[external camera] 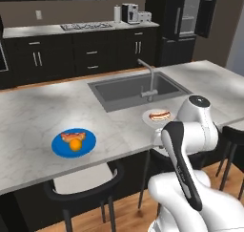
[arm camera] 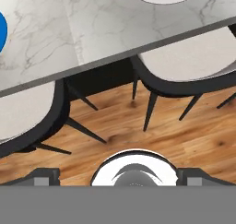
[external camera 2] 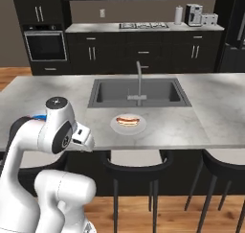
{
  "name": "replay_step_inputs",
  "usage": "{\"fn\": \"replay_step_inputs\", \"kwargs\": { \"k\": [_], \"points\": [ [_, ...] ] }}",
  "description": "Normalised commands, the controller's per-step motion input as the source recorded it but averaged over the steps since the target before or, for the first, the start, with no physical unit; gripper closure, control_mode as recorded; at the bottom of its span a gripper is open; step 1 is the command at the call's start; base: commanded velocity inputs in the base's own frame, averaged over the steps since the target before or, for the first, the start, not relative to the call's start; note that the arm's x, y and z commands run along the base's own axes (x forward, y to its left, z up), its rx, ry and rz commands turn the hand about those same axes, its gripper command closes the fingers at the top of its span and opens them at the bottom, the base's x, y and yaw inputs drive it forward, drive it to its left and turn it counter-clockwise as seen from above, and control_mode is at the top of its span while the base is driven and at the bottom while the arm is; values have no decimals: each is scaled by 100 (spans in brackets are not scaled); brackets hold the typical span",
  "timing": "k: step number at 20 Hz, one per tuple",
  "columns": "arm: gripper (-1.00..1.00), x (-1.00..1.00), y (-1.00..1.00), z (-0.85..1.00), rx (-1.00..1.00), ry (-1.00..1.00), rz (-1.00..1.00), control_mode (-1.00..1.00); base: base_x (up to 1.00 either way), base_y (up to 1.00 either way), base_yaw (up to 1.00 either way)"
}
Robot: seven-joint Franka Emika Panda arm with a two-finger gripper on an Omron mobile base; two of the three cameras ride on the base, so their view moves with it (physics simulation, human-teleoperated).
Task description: Pick up the orange and apple from the fridge and place one fruit on each plate on the dining counter.
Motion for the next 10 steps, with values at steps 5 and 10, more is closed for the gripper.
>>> {"fn": "replay_step_inputs", "kwargs": {
  "k": [5, 10],
  "points": [
    [-100, 0, 0, 0, 0, 0, 0, 100, -6, -59, -2],
    [-100, 0, 0, 0, 0, 0, 0, 100, 0, -97, 0]
  ]
}}
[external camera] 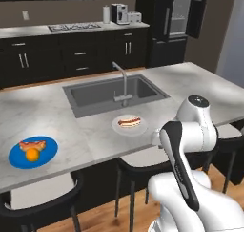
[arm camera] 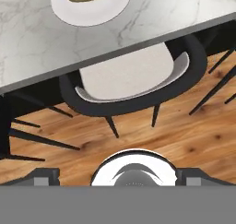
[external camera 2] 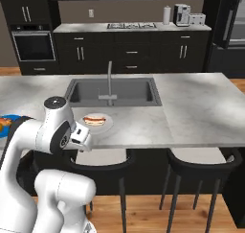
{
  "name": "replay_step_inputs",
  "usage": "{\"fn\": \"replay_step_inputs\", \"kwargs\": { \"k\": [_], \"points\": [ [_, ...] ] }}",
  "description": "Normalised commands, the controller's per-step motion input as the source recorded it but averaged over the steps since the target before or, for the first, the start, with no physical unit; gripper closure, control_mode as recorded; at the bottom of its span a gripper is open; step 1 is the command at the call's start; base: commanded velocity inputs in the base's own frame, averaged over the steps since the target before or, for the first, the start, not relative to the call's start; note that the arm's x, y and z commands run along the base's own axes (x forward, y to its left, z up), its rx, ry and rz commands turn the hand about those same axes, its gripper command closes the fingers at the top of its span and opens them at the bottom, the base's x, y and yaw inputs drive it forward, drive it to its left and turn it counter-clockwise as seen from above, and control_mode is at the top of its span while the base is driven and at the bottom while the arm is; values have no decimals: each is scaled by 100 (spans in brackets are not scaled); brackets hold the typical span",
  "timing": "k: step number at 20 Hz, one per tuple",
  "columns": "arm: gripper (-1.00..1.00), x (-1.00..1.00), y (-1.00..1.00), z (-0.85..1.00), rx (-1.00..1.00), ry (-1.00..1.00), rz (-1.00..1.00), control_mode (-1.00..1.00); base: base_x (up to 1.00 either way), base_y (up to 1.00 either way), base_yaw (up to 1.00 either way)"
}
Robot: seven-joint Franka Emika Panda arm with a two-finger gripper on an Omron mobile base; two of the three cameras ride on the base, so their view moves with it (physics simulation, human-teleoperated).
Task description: Pick up the orange and apple from the fridge and place one fruit on each plate on the dining counter.
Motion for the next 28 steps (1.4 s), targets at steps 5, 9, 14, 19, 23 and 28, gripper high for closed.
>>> {"fn": "replay_step_inputs", "kwargs": {
  "k": [5, 9, 14, 19, 23, 28],
  "points": [
    [-100, 0, 0, 0, 0, 0, 0, 100, -9, -100, 0],
    [-100, 0, 0, 0, 0, 0, 0, 100, -2, -100, 0],
    [-100, 0, 0, 0, 0, 0, 0, 100, 0, -100, 0],
    [-100, 0, 0, 0, 0, 0, 0, 100, -1, -100, 0],
    [-100, 0, 0, 0, 0, 0, 0, 100, 0, -100, 0],
    [-100, 0, 0, 0, 0, 0, 0, 100, -1, -100, 0]
  ]
}}
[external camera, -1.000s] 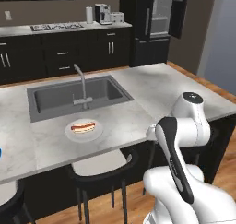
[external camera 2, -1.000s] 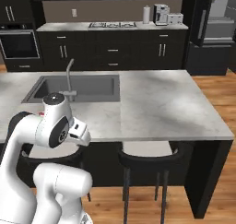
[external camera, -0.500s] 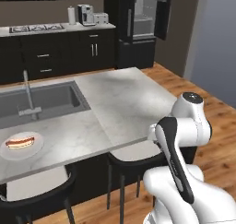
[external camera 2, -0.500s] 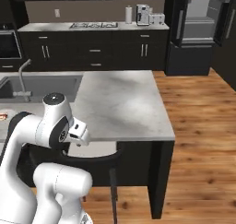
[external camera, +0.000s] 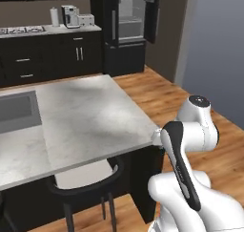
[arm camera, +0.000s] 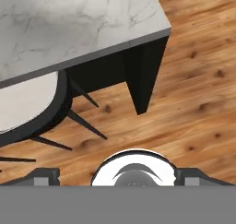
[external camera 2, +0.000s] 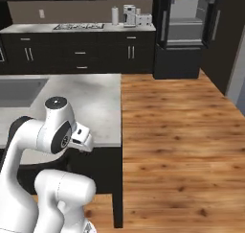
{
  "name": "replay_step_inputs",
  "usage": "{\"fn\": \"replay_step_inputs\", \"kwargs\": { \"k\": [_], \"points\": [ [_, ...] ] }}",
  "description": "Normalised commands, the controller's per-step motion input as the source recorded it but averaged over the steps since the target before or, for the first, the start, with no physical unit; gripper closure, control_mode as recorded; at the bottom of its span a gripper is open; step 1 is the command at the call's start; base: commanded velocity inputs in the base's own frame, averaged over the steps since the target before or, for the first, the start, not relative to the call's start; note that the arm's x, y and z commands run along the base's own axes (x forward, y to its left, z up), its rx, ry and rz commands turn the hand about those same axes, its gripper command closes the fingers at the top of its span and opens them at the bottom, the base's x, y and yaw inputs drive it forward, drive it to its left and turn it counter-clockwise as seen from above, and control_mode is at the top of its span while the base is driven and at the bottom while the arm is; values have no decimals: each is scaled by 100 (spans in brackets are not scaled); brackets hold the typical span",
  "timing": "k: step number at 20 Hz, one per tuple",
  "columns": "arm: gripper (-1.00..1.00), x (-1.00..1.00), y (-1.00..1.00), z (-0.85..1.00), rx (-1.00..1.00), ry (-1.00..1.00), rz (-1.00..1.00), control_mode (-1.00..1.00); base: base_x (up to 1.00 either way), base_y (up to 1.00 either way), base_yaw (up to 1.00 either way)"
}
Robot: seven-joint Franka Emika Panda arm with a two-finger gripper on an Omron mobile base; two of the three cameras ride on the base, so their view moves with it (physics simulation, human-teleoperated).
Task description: Pick up the orange and apple from the fridge and place one fruit on each plate on the dining counter.
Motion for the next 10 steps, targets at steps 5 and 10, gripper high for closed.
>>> {"fn": "replay_step_inputs", "kwargs": {
  "k": [5, 10],
  "points": [
    [-100, 0, 0, 0, 0, 0, 0, 100, 0, -100, 0],
    [-100, 0, 0, 0, 0, 0, 0, 100, 0, -100, 0]
  ]
}}
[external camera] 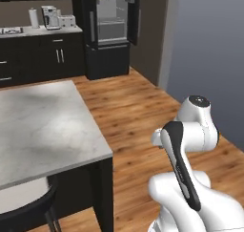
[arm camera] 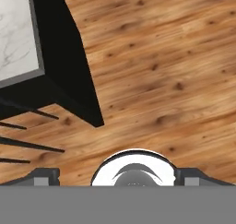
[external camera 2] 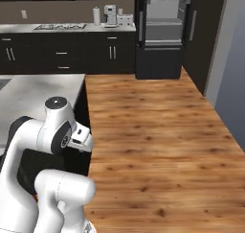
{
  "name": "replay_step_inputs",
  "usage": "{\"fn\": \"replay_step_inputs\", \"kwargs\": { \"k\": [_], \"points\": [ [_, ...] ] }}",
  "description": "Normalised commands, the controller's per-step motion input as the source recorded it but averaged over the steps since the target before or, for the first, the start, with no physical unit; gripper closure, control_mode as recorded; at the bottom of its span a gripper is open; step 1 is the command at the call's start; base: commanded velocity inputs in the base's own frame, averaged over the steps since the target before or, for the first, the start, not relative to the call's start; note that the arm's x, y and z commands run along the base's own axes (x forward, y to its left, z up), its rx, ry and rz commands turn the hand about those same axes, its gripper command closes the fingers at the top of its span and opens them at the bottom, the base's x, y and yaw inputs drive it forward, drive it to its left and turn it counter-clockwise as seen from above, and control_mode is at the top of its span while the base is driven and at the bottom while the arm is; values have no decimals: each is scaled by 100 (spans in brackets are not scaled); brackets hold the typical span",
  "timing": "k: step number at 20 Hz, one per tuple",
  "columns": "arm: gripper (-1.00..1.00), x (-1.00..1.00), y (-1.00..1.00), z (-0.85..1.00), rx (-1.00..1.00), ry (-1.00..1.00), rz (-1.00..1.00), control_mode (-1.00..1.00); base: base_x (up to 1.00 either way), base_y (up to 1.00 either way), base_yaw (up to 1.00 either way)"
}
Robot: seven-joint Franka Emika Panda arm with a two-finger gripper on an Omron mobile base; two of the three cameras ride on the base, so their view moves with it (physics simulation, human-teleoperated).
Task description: Pick up the orange and apple from the fridge and place one fruit on each plate on the dining counter.
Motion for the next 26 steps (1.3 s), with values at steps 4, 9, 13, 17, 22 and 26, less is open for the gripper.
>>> {"fn": "replay_step_inputs", "kwargs": {
  "k": [4, 9, 13, 17, 22, 26],
  "points": [
    [-100, 0, 0, 0, 0, 0, 0, 100, 10, -92, 1],
    [-100, 0, 0, 0, 0, 0, 0, 100, 61, -53, 10],
    [-100, 0, 0, 0, 0, 0, 0, 100, 89, -38, 11],
    [-100, 0, 0, 0, 0, 0, 0, 100, 97, -35, 10],
    [-100, 0, 0, 0, 0, 0, 0, 100, 100, -37, 6],
    [-100, 0, 0, 0, 0, 0, 0, 100, 100, -33, 4]
  ]
}}
